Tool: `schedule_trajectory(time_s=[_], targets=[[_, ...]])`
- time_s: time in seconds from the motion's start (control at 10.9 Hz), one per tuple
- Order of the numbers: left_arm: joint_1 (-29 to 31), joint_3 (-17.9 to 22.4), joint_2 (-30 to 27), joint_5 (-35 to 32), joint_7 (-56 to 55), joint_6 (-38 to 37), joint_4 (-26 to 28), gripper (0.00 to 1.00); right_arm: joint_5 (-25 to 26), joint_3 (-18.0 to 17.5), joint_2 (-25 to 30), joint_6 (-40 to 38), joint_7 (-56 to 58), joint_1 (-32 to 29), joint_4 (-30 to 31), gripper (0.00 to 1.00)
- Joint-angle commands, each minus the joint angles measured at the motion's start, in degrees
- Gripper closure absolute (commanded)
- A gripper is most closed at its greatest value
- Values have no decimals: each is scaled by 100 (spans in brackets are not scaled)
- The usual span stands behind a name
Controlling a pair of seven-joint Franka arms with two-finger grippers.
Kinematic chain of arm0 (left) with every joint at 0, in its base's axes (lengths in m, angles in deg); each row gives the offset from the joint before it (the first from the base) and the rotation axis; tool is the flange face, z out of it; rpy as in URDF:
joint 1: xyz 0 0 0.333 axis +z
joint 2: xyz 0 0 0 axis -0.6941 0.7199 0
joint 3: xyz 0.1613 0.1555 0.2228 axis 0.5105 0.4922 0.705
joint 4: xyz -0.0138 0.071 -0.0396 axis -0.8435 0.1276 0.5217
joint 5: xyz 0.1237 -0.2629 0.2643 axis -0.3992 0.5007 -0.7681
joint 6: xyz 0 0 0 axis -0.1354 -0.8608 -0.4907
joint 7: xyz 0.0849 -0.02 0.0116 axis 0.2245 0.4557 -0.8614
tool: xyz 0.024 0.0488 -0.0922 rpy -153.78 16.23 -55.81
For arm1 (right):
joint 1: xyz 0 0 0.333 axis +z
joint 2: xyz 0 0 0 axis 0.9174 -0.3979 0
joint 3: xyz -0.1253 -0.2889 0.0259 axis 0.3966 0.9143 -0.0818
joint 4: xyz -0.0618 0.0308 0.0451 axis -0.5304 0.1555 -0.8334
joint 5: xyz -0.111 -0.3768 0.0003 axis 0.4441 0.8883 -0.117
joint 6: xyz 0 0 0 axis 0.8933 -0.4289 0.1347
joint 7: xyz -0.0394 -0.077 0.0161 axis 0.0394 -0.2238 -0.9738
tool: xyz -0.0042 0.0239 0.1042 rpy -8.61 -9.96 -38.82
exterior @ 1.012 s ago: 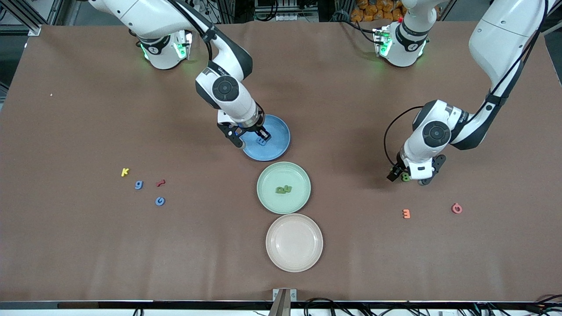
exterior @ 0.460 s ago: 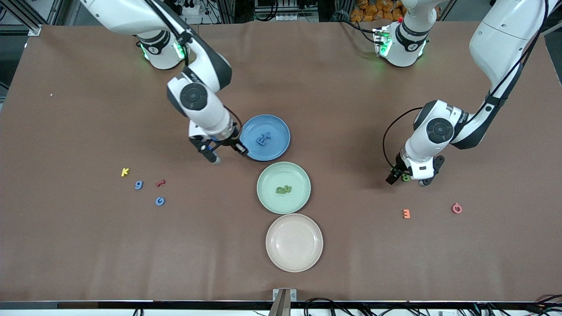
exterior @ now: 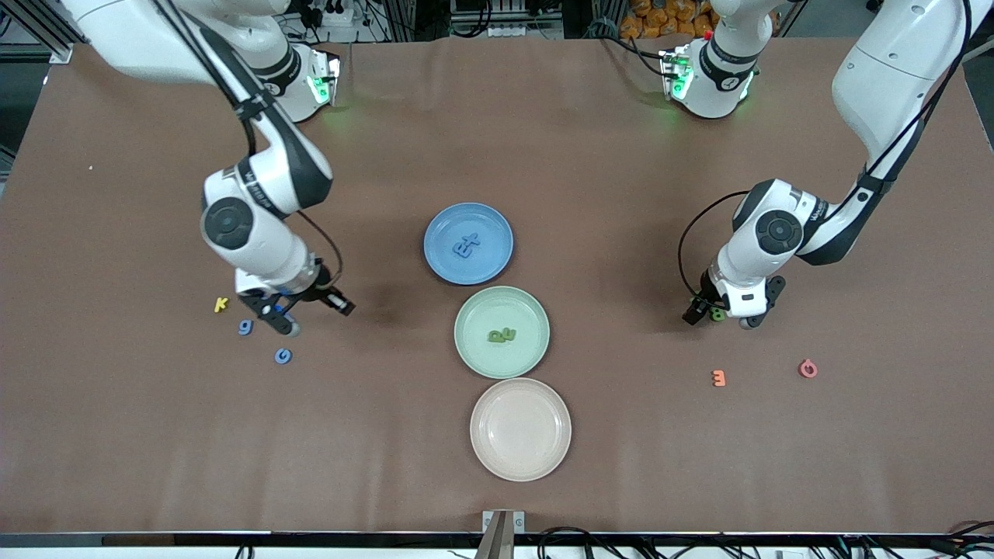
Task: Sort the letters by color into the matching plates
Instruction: 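Grasp the Z with the left gripper while the right gripper reaches the 6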
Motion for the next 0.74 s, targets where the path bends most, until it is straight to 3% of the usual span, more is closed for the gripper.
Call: schedule_trajectory(time_s=[0.0, 0.18, 0.46, 0.64], targets=[[57, -41, -8, -237, -188, 97, 56, 100, 39, 100, -190, -18, 1423, -789, -168, 48], [39, -32, -8, -237, -179, 97, 48, 100, 56, 117, -261, -18, 2434, -1212, -186, 48], [-48, -58, -16, -263, -179, 97, -57, 100, 285, 774, -296, 43, 4121, -1258, -151, 47], [-136, -137, -25, -254, -231, 106, -312, 100, 294, 1004, -445, 340, 4723, -1241, -99, 45]])
